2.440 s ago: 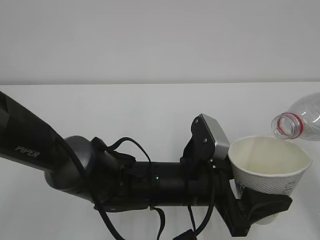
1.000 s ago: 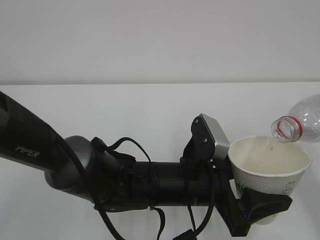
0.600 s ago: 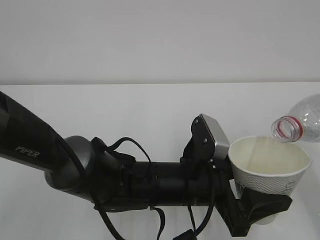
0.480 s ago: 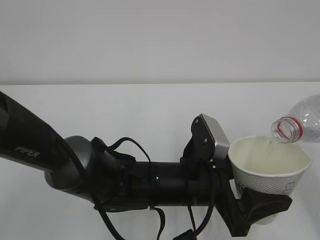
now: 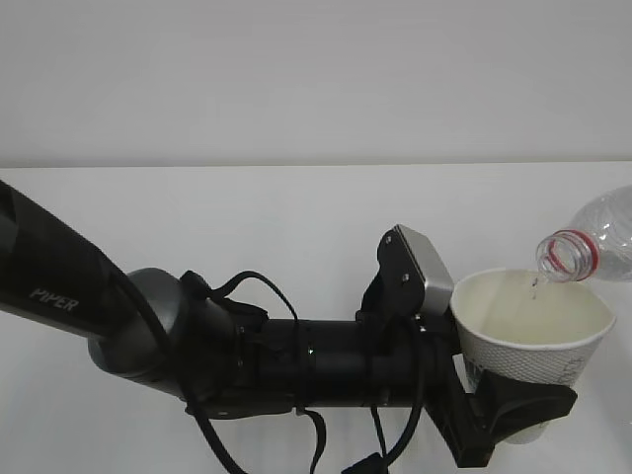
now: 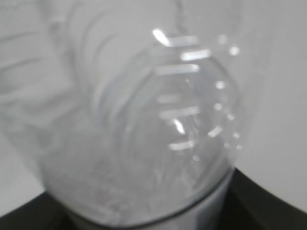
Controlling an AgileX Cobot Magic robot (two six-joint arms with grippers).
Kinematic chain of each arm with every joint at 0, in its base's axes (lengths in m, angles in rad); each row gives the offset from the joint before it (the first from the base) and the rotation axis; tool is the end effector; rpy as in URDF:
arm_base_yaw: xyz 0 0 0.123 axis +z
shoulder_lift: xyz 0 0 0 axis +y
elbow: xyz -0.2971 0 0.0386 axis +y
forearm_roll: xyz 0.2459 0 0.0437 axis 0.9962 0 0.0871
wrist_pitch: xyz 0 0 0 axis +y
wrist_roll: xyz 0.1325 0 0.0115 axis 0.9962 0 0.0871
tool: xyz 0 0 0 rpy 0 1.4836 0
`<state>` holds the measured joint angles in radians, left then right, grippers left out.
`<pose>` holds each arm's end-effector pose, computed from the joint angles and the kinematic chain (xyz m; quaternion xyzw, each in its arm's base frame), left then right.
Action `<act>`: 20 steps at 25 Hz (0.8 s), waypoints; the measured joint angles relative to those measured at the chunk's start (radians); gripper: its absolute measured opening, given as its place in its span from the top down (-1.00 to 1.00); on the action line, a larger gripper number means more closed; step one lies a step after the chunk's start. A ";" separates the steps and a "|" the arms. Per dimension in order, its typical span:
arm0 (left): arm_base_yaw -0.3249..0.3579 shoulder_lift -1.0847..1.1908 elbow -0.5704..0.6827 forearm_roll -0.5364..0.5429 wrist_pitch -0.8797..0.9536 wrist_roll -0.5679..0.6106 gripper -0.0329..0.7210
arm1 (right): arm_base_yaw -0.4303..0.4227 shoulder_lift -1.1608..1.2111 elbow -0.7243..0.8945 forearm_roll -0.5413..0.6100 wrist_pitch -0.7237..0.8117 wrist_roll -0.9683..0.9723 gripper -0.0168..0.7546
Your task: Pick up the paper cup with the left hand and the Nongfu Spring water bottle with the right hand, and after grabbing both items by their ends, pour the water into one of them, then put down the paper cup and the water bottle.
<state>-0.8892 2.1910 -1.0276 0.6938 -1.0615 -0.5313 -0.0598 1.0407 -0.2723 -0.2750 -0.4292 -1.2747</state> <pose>0.2265 -0.3970 0.1191 0.4404 0.6011 -0.5025 0.4385 0.2182 0.0020 0.2245 -0.5564 0.5667 -0.4001 0.4573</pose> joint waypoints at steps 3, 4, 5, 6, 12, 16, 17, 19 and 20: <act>0.000 0.000 0.000 0.000 0.000 0.000 -0.54 | 0.000 0.000 0.000 0.002 0.000 0.000 -0.21; 0.000 0.000 0.000 0.000 0.000 0.000 -0.54 | 0.000 0.000 0.000 0.002 0.000 0.000 -0.21; 0.000 0.000 0.000 0.000 0.000 0.000 -0.54 | 0.000 0.000 0.000 0.002 0.000 0.000 -0.21; 0.000 0.000 0.000 0.000 0.000 0.000 -0.54 | 0.000 0.000 0.000 0.002 0.000 0.000 -0.21; 0.000 0.000 0.000 0.000 0.002 0.000 -0.54 | 0.000 0.000 0.000 0.002 0.000 0.000 -0.21; 0.000 0.000 0.000 0.000 0.002 0.000 -0.54 | 0.000 0.000 0.000 0.002 0.000 0.000 -0.21; 0.000 0.000 0.000 0.000 0.002 0.000 -0.54 | 0.000 0.000 0.000 0.002 0.000 0.000 -0.21; 0.000 0.000 0.000 0.000 0.002 0.000 -0.54 | 0.000 0.000 0.000 0.002 -0.002 -0.001 -0.21; 0.000 0.000 0.000 0.000 0.002 0.000 -0.54 | 0.000 0.000 0.000 0.004 -0.002 -0.001 -0.21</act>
<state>-0.8892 2.1910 -1.0276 0.6938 -1.0594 -0.5313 -0.0598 1.0407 -0.2723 -0.2711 -0.4313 -1.2753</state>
